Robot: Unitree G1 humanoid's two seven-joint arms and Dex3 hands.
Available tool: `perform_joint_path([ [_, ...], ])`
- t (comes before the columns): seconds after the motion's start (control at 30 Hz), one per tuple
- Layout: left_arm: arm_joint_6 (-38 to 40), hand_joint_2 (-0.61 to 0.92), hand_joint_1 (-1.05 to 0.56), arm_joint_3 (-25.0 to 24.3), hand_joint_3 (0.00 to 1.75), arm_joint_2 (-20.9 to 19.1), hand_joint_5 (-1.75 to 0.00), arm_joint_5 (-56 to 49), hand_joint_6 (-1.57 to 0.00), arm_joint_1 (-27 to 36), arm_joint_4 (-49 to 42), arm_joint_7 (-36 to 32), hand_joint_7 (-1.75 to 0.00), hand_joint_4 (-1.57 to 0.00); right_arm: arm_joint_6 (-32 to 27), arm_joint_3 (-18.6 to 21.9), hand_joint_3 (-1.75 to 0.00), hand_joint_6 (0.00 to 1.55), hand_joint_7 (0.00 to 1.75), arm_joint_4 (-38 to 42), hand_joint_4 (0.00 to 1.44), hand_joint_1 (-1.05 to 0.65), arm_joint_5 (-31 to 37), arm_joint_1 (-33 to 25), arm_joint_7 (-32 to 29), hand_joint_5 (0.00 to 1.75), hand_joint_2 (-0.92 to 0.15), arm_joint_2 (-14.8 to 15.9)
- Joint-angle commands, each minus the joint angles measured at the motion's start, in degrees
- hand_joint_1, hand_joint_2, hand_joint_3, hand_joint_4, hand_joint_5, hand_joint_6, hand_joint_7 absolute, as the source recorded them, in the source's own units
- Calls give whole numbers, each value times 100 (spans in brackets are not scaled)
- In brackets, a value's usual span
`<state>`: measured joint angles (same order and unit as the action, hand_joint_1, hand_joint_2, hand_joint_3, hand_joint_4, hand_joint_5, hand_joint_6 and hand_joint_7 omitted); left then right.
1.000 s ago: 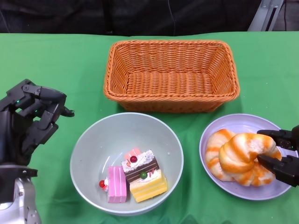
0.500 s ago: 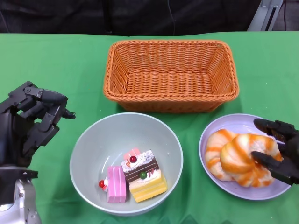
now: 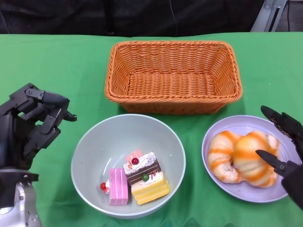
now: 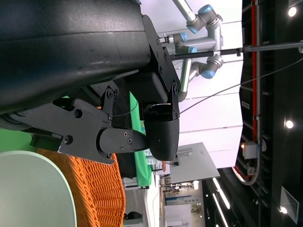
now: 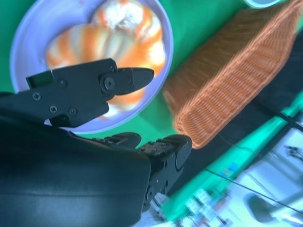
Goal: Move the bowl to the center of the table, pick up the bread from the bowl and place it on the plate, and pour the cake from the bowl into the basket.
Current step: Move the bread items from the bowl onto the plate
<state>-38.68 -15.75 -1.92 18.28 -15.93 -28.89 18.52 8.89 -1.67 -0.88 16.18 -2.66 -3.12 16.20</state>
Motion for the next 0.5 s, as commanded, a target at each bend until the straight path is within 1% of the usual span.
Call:
perform_joint_path([
  [0.03,-68,92,-15,-22,30,-87,-132,-35,-95,60,-29,-26,-91,-83,1131,65,-11,39,3,650,28,-29,201,76,-528,13,-90,48],
  [0.1,-65,92,-15,-22,30,-85,-131,-38,-96,63,-24,-32,-91,-83,1482,92,-11,40,3,896,29,-28,245,135,-658,13,-89,43],
  [0.17,-65,92,-15,-22,30,-85,-131,-38,-96,63,-24,-32,-91,-84,1645,108,-11,41,3,1030,29,-28,273,169,-704,13,-89,39],
  [0.2,-50,92,-15,-19,30,-92,-131,-26,-96,70,1,-19,-91,-84,1851,192,-11,41,3,1072,29,-28,-145,228,-609,13,-89,-103],
  [0.23,-39,92,-14,-17,31,-97,-131,-17,-96,75,20,-9,-91,-84,2010,256,-15,57,9,1107,44,-13,-467,273,-530,25,-88,-209],
  [0.27,-31,92,-14,-16,31,-100,-131,-11,-96,79,33,-2,-91,-84,2130,300,-28,64,9,1141,45,-8,-697,306,-467,37,-81,-277],
  [0.3,-15,92,-14,-19,31,-110,-131,9,-96,73,29,18,-91,-84,2274,348,-52,72,8,1125,47,-4,-903,336,-434,53,-69,-358],
  [0.33,-14,92,-14,-22,31,-117,-131,21,-96,65,15,33,-91,-84,2350,378,-63,80,10,1100,54,-3,-999,346,-414,62,-64,-404],
  [0.4,-26,92,-15,-31,31,-137,-130,35,-96,48,-30,62,-91,-85,2568,431,-71,89,14,1079,63,-2,-1205,368,-342,75,-61,-521],
  [0.43,-47,92,-15,-36,30,-150,-130,26,-96,40,-61,70,-90,-85,2738,440,-68,93,21,1103,66,0,-1356,386,-264,91,-64,-576],
  [0.47,-61,92,-15,-38,30,-158,-130,19,-96,35,-82,74,-90,-85,2867,449,-64,92,34,1130,66,2,-1464,401,-199,105,-67,-613],
  [0.5,-62,92,-16,-43,30,-171,-130,39,-96,29,-101,103,-90,-85,3048,467,-62,86,52,1168,66,3,-1439,422,-210,112,-69,-642],
])
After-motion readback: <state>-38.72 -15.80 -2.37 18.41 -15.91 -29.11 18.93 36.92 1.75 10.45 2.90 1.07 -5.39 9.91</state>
